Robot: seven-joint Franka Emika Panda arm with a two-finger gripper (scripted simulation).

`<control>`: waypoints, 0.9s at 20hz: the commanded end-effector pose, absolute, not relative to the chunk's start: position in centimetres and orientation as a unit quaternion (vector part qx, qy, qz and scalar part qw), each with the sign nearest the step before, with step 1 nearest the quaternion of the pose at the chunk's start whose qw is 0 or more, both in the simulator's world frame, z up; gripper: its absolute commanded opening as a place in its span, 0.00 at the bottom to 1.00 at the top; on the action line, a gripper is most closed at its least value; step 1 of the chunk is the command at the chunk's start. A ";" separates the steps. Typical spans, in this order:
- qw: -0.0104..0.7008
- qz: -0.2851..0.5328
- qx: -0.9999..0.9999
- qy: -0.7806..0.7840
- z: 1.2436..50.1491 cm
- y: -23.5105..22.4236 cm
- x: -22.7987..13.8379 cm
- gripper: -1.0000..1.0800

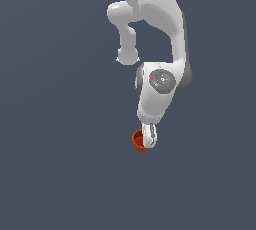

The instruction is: Pick up the object and move it to a goal position.

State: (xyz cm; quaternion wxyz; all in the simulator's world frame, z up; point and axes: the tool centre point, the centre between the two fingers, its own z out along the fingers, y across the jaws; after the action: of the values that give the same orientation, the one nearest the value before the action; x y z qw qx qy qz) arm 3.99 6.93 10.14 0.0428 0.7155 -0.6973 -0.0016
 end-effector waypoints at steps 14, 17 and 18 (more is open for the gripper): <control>0.043 -0.001 0.712 -0.701 7.1 6.8 3.8 0.62; 0.043 -0.001 0.712 -0.701 7.1 6.8 3.8 0.00; 0.043 -0.001 0.712 -0.701 7.1 6.8 3.8 0.00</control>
State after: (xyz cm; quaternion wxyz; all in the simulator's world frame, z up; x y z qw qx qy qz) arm 3.79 6.68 7.19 0.0432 0.7113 -0.7015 -0.0007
